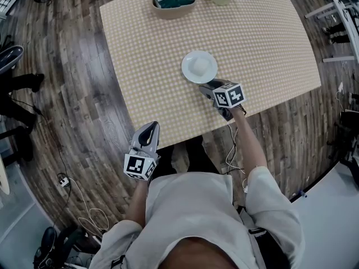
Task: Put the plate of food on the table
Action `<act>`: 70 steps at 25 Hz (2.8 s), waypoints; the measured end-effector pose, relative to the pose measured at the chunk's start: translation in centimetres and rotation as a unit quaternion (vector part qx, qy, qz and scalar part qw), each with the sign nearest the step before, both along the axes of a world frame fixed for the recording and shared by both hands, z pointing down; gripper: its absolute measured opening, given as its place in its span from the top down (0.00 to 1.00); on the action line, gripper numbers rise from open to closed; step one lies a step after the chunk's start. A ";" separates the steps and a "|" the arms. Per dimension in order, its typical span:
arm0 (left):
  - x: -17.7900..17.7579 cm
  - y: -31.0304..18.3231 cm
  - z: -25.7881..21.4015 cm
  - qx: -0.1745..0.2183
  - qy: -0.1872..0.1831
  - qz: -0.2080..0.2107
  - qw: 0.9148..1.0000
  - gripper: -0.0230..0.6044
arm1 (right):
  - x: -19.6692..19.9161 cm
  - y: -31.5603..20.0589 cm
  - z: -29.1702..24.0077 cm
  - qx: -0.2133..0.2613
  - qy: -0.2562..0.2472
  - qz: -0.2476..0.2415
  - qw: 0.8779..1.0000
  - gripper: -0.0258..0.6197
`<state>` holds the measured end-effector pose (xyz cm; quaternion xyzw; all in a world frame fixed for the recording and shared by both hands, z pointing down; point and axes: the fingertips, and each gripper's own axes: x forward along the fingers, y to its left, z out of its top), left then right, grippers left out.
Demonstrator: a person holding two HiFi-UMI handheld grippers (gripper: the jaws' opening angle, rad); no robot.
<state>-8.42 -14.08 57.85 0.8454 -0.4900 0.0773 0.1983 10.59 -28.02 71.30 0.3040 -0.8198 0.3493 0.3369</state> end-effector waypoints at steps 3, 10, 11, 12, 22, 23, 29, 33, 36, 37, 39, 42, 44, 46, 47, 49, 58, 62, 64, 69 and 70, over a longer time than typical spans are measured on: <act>0.0 0.0 0.1 -0.004 0.007 -0.001 1.000 0.95 | 0.1 0.4 0.2 0.024 0.044 -0.024 0.998 0.68; 0.2 -0.3 -0.1 -0.002 0.015 -0.001 1.000 0.95 | 0.7 0.9 0.3 0.032 0.070 -0.025 0.997 0.73; 0.3 -0.4 -0.1 -0.002 0.015 0.000 1.000 0.95 | 1.0 0.9 0.3 0.032 0.070 -0.017 0.997 0.77; 0.3 -0.4 -0.2 -0.001 0.015 0.001 1.000 0.95 | 1.3 0.9 0.4 0.036 0.073 -0.009 0.997 0.81; 0.6 -0.7 -0.9 0.009 0.006 0.016 1.000 0.95 | 2.3 2.4 -1.3 0.123 0.053 0.087 0.987 0.96; 0.6 -0.8 -1.1 0.011 0.005 0.020 1.000 0.95 | 2.1 2.9 -1.7 0.130 0.053 0.085 0.986 0.96; 1.3 -1.1 -2.5 0.028 0.007 0.056 0.998 0.95 | 0.6 6.3 -5.7 0.165 0.037 0.094 0.981 0.96; 1.9 -1.8 -4.3 0.052 0.014 0.095 0.994 0.95 | -0.6 7.8 -10.3 0.215 0.021 0.130 0.968 0.96; 1.8 -2.0 -4.7 0.064 0.017 0.131 0.989 0.95 | -1.7 8.9 -12.7 0.249 0.023 0.163 0.955 0.96; 1.6 -1.8 -4.8 0.064 0.018 0.143 0.987 0.95 | -2.3 9.6 -13.2 0.254 0.026 0.171 0.952 0.96; 1.4 -0.8 -4.9 0.061 0.018 0.166 0.984 0.95 | -3.2 11.7 -13.9 0.259 0.035 0.181 0.948 0.96; 1.8 0.1 -5.4 0.060 0.017 0.196 0.979 0.95 | -3.8 14.2 -14.5 0.263 0.044 0.193 0.944 0.96; 2.0 0.4 -6.1 0.064 0.013 0.208 0.976 0.95 | -4.6 15.6 -14.9 0.265 0.043 0.197 0.943 0.96; 2.0 1.0 -6.9 0.071 0.010 0.215 0.974 0.95 | -5.6 16.9 -15.5 0.267 0.036 0.199 0.942 0.96; 2.2 1.4 -7.3 0.075 0.008 0.218 0.973 0.95 | -6.0 17.6 -15.9 0.269 0.031 0.200 0.942 0.96; 2.6 2.0 -8.0 0.084 0.006 0.221 0.972 0.95 | -6.6 18.7 -16.5 0.275 0.022 0.201 0.940 0.96; 5.9 8.0 -10.0 0.112 -0.001 0.208 0.972 0.95 | -5.2 23.8 -19.1 0.314 -0.002 0.191 0.930 0.96; 7.0 11.4 -10.3 0.113 0.001 0.190 0.975 0.95 | -3.1 27.1 -19.7 0.319 -0.001 0.197 0.927 0.96; 7.5 13.2 -10.4 0.115 -0.001 0.183 0.976 0.95 | -2.2 28.8 -19.8 0.320 -0.003 0.198 0.927 0.96; 8.5 17.2 -10.5 0.120 -0.006 0.170 0.978 0.95 | -0.7 32.7 -20.0 0.324 -0.002 0.196 0.925 0.96; 8.6 18.0 -10.5 0.122 -0.007 0.168 0.978 0.95 | -0.6 33.5 -19.9 0.324 -0.002 0.195 0.926 0.96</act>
